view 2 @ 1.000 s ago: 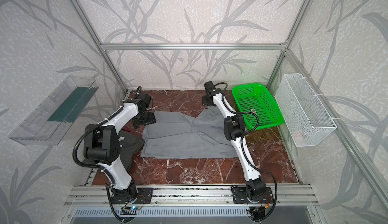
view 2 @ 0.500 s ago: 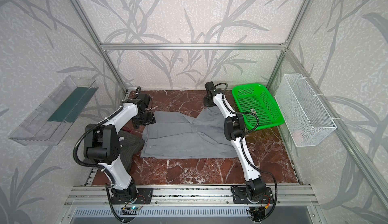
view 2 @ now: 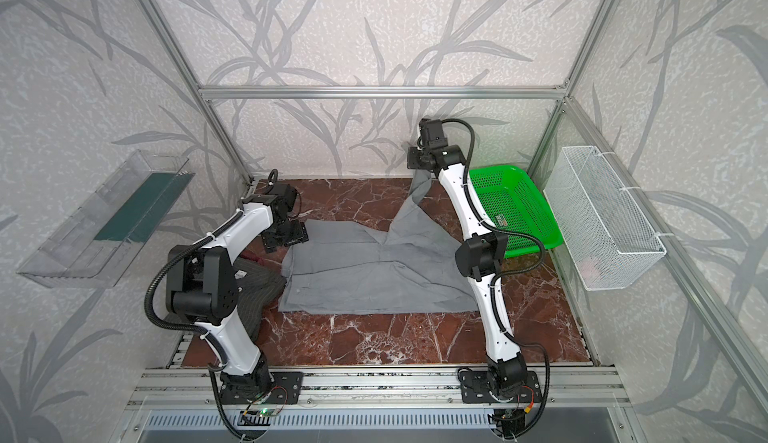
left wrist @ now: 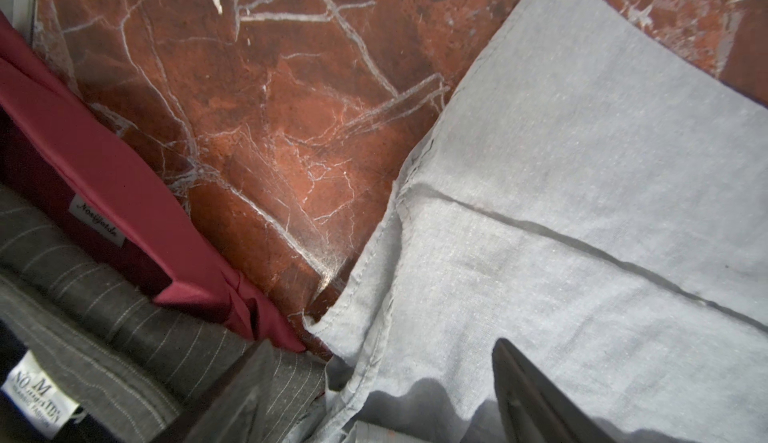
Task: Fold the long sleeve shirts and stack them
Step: 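Lift the cuff high with the right gripper while the left holds the hem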
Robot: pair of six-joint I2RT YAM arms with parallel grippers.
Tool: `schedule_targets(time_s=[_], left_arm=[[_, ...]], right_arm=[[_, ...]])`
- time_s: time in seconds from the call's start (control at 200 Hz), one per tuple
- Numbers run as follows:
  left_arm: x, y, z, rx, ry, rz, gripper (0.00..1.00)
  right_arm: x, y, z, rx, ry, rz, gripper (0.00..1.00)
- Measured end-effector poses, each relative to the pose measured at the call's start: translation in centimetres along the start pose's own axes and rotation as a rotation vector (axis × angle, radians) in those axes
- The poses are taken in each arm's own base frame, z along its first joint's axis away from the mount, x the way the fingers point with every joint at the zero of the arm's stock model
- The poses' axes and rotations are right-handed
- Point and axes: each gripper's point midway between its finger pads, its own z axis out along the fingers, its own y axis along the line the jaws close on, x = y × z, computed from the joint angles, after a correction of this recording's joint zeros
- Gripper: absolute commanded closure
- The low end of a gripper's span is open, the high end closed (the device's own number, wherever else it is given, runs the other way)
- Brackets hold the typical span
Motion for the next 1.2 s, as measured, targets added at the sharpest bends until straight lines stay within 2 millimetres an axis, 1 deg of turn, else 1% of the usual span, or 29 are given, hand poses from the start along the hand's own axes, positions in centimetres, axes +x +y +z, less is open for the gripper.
schedule_targets(time_s=[0.055,0.1,0.145,0.21,0.275,0.355,0.455,0.685,0.86,1.02,1.135,1.2], left_arm=[[-0.4,-0.2,0.1,0.000,-0.007,0.002,0.17],[-0.9,-0.4,0.3,0.001,-0.014,0.004,0.17],[-1.2,-0.5,0.6,0.002,-0.018,0.004,0.17],[-1.6,-0.8,0.9,0.001,-0.025,0.006,0.17],[-2.1,-1.0,1.2,0.004,-0.033,0.006,0.17],[-2.6,-1.3,1.4,0.009,-0.047,0.006,0.17],[-3.3,-1.4,1.5,0.005,-0.069,0.006,0.16],[-4.3,-1.3,2.1,-0.010,-0.093,0.014,0.16],[-6.1,-1.5,3.0,-0.011,-0.094,0.001,0.16],[-7.8,-3.0,4.3,0.017,-0.085,0.009,0.16],[-8.4,-4.2,4.9,0.058,-0.073,0.022,0.17],[-8.6,-4.7,5.1,0.080,-0.065,0.034,0.17]], right_arm=[[-3.2,0.2,-2.8,-0.013,-0.088,-0.004,1.00],[-5.1,0.2,-4.6,-0.017,-0.144,-0.008,1.00],[-6.5,0.0,-6.1,-0.018,-0.186,-0.007,1.00],[-7.7,-0.4,-7.3,-0.015,-0.220,-0.004,1.00],[-8.1,-0.6,-7.6,-0.015,-0.234,-0.002,1.00],[-8.2,-0.8,-7.3,-0.021,-0.237,-0.001,1.00],[-8.3,-0.3,-7.3,-0.049,-0.243,-0.005,1.00],[-9.6,0.9,-8.2,-0.104,-0.289,-0.020,1.00],[-9.9,1.5,-9.1,-0.117,-0.301,-0.043,1.00],[-10.4,2.0,-10.4,-0.139,-0.314,-0.051,1.00],[-10.6,2.4,-11.1,-0.157,-0.319,-0.056,1.00],[-10.5,2.6,-11.2,-0.163,-0.312,-0.057,1.00]])
